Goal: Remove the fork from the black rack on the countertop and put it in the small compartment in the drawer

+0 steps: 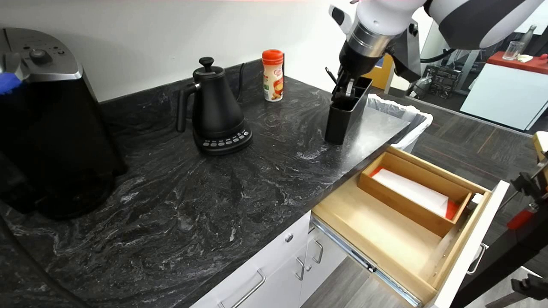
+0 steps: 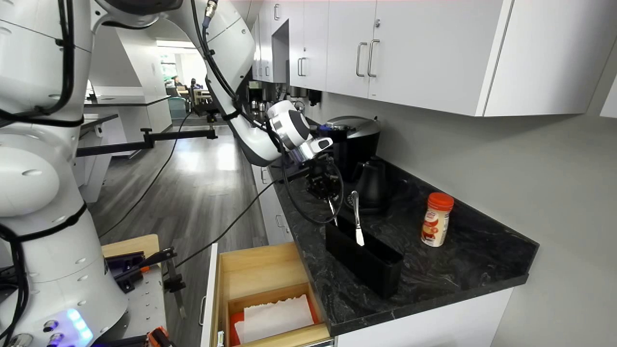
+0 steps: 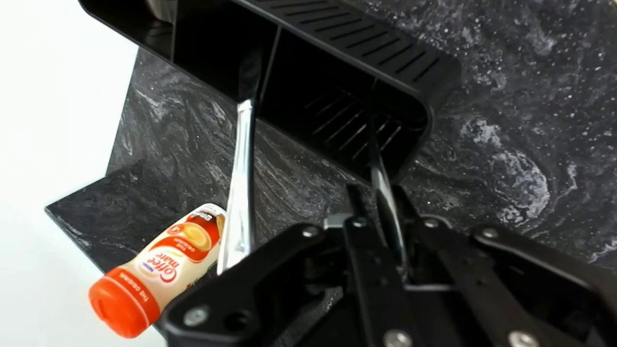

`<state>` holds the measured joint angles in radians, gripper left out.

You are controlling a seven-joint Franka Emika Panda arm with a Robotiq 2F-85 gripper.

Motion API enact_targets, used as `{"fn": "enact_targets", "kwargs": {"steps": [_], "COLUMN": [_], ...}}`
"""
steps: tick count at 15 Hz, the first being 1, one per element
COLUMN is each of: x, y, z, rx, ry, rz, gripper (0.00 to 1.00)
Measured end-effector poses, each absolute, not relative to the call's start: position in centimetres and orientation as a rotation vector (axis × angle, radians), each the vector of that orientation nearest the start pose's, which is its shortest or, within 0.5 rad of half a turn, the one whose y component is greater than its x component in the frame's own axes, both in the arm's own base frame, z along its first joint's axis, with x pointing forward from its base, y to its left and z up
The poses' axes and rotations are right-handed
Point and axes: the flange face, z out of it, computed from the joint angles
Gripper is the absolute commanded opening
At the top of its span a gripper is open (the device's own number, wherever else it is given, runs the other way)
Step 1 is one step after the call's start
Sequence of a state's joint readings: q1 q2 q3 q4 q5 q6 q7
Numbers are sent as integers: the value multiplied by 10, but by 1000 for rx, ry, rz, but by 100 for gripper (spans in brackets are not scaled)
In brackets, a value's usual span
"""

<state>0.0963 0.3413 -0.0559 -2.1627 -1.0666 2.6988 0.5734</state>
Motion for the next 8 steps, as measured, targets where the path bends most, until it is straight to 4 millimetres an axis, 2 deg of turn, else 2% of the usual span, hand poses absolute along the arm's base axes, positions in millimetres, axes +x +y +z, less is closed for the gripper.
{"fn": "enact_targets", "kwargs": {"steps": [8], "x": [577], "y": [49], "z": [270], "rx": [-3582], "ry": [-705], "rz": [-533], "gripper": [1]}}
